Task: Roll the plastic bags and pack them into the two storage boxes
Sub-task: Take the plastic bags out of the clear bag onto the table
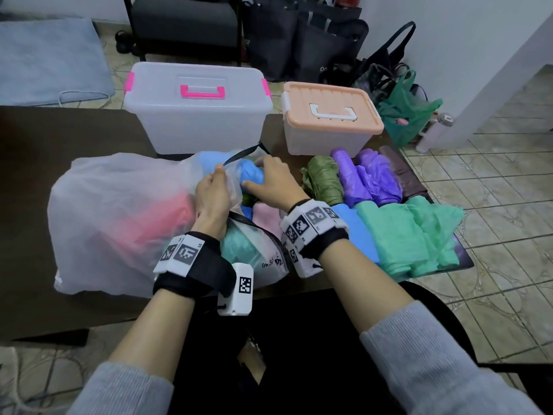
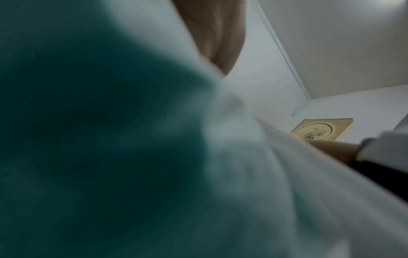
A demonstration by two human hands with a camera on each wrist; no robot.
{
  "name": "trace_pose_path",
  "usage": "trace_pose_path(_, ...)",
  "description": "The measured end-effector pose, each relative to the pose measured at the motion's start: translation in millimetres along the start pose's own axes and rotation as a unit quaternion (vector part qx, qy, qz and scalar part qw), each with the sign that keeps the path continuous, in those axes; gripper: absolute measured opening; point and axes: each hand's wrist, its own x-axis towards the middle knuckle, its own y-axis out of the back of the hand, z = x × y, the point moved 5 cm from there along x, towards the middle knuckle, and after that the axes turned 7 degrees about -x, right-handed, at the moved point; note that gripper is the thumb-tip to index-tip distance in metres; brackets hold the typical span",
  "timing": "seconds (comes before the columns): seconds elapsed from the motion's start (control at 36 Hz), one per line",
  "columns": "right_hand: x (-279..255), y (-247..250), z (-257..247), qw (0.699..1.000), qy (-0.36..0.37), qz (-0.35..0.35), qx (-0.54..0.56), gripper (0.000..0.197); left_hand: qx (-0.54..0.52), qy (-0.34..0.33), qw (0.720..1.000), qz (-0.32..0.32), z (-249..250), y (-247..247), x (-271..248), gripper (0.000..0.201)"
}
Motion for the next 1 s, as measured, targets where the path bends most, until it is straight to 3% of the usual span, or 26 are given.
trace_pose_path(0.19, 10, -5, -10, 1.0, 0.007, -0.002, 0.004, 0.057, -0.018, -0.009, 1.0, 0.023, 2, 4, 4, 0.037)
trace_pose_path(0.33, 3, -3, -12, 0.998, 0.044, -0.013, 0.046, 0.029, -0.04, -0.007, 0.998, 0.038, -1, 7, 7, 0.037)
trace_pose_path(0.53, 0, 2, 23, 0.995, -0.025, -0.043, 0.083, 0.032, -0.056, -0.008, 0.998, 0.038, -2, 9, 6, 0.039)
trace_pose_path(0.61, -6, 10, 40, 0.989, -0.044, -0.032, 0.136, 0.02, -0.059, -0.003, 0.998, 0.035, -4, 9, 7, 0.04)
trace_pose_path(0.72, -19, 23, 61, 0.978, -0.072, -0.017, 0.195, 0.018, -0.049, -0.002, 0.998, 0.032, -3, 8, 6, 0.042)
trace_pose_path(0.83, -25, 35, 79, 0.979, -0.092, -0.016, 0.179, 0.031, -0.049, -0.001, 0.998, 0.032, -2, 7, 4, 0.041)
trace_pose_path(0.92, -27, 51, 87, 0.979, -0.092, 0.018, 0.179, 0.034, -0.051, -0.001, 0.998, 0.032, -2, 8, 4, 0.039)
trace_pose_path(1.0, -30, 72, 95, 0.969, -0.112, 0.068, 0.208, 0.022, -0.05, -0.001, 0.998, 0.03, -3, 8, 5, 0.037)
